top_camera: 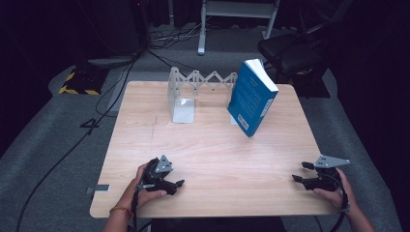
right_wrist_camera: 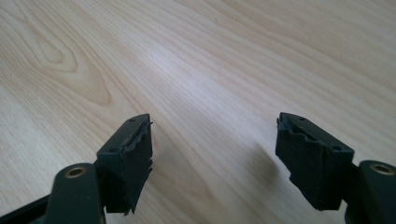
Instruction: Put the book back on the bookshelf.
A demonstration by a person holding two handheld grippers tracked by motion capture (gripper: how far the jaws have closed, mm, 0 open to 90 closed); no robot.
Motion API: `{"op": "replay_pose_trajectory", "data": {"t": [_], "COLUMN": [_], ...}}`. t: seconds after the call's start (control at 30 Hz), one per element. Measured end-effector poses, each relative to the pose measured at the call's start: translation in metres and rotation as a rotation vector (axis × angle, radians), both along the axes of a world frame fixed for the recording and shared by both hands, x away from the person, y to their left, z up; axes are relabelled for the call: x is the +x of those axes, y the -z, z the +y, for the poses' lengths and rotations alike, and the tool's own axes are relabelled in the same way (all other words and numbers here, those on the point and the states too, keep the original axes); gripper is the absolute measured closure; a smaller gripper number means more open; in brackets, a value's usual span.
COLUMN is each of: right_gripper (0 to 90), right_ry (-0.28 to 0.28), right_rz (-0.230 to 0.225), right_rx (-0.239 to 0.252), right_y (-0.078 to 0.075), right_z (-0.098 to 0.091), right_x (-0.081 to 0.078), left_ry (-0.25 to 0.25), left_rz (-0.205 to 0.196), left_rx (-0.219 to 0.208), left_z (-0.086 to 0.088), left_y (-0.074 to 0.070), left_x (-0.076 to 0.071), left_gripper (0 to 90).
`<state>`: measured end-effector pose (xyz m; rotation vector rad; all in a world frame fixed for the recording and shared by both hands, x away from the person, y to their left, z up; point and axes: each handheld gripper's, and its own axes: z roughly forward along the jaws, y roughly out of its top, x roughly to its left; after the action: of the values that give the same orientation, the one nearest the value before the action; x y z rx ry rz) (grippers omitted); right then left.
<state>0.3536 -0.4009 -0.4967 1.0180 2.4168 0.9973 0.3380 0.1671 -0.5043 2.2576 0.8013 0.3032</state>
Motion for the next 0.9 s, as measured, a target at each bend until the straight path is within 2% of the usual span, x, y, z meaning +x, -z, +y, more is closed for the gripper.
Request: {"op": "replay_pose_trajectory", "data": {"t": [0.1, 0.17, 0.23, 0.9], "right_gripper": [25.7, 24.8, 23.0, 20.9], "right_ry": [0.022, 0.024, 0.039, 0.063], "right_rz": [0.011, 0.007, -0.008, -0.009], "right_rx": [0.031, 0.032, 0.053, 0.049], "right_y": [0.004, 0.004, 0.007, 0.007], "right_z": [-0.009, -0.011, -0.017, -0.017], "right_x": [-0.005, -0.007, -0.011, -0.012], "left_ry": [0.000, -0.001, 0.001, -0.003], "left_rz": [0.000, 0.000, -0.001, -0.001], "left_rx": [0.000, 0.001, 0.001, 0.004], "left_z": [0.000, 0.000, 0.000, -0.001], "left_y": [0.000, 0.000, 0.000, 0.000], "left_x": [0.000, 0.000, 0.000, 0.001], "left_gripper": [17.3, 17.4, 17.3, 16.8]}}
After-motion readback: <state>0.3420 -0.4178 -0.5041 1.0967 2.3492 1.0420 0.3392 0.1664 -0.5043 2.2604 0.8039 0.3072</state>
